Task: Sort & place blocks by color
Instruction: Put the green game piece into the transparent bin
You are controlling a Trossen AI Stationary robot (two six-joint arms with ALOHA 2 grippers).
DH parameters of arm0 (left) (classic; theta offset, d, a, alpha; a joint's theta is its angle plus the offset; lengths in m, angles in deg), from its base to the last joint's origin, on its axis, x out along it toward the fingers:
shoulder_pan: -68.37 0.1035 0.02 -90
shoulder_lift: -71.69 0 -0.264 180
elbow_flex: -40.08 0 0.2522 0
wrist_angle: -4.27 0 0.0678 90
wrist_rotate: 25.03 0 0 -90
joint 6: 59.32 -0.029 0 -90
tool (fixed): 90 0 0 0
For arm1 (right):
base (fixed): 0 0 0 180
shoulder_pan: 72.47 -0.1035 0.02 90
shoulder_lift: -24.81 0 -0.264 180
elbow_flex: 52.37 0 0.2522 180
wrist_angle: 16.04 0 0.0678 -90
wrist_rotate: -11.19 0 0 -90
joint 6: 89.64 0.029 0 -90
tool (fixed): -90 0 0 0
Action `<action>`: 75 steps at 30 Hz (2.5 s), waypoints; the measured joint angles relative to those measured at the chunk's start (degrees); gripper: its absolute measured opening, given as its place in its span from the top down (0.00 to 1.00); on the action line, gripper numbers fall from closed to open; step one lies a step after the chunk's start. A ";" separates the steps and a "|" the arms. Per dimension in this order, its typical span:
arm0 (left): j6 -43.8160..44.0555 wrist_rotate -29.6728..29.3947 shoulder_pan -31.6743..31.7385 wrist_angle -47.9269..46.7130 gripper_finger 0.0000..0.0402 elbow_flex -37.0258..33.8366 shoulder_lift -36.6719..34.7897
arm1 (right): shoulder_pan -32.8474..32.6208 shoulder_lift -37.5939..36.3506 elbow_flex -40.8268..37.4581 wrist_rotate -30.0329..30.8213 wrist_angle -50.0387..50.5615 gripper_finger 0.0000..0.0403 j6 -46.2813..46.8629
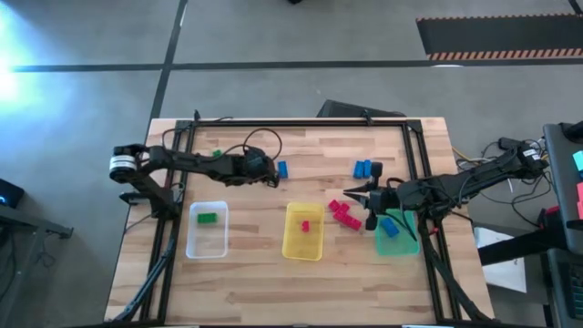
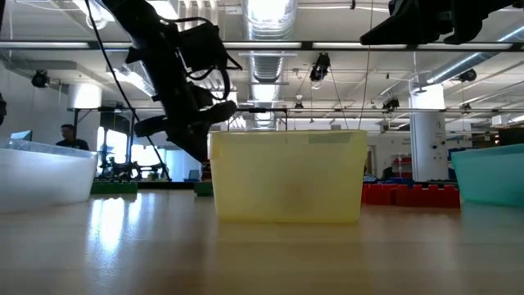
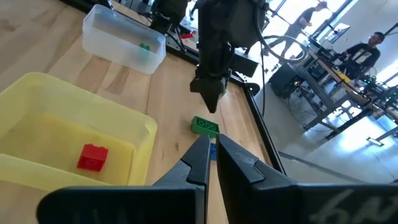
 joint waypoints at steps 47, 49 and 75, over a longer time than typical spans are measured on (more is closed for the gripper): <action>-0.33 -4.92 0.77 8.63 0.43 -0.17 13.11 | -0.01 0.00 0.00 -0.06 0.42 0.96 -0.54; -0.26 -4.99 0.76 8.75 0.48 -0.17 13.19 | 0.01 0.00 0.00 -0.04 0.42 0.96 -0.54; -34.42 20.59 -11.95 -9.20 0.69 6.25 -9.64 | -0.01 0.07 0.00 -0.09 0.44 0.96 -0.01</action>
